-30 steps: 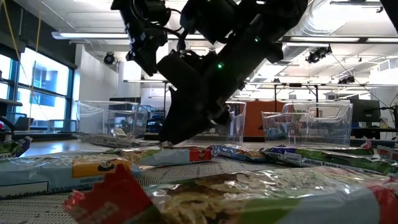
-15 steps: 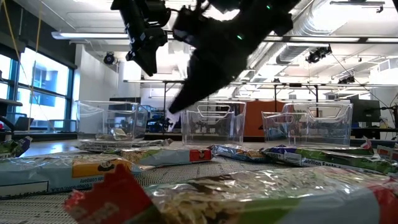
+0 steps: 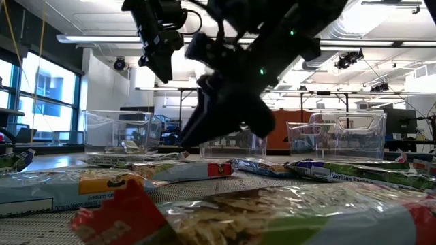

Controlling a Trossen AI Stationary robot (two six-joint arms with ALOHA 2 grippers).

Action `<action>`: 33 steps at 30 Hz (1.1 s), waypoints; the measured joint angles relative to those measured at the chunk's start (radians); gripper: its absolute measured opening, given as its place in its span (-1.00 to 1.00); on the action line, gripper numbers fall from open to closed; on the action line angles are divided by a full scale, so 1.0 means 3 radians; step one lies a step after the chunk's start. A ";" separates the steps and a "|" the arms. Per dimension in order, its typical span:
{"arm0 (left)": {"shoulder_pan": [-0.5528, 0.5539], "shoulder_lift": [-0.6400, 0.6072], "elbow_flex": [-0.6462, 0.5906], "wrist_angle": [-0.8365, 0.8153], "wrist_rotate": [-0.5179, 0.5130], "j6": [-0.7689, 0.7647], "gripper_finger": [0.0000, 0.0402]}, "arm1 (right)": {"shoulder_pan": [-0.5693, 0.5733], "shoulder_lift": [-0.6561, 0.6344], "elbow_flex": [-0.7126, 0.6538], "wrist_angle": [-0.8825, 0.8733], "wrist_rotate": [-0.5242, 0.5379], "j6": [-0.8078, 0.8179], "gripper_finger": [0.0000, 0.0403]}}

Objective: Pick and place Granola Bars by type
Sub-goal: Put the top left yellow granola bar into the left transparent bin

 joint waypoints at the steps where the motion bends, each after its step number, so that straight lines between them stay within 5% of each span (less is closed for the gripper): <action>1: 0.0000 0.0000 0.0000 0.0004 0.0001 -0.0001 -0.33 | -0.0013 0.0022 0.0000 -0.0014 -0.0026 0.0000 -0.40; 33: -0.0001 0.0000 0.0000 0.0050 0.0003 -0.0005 -0.33 | -0.0117 0.0309 0.0001 0.0529 -0.0145 -0.0613 -0.60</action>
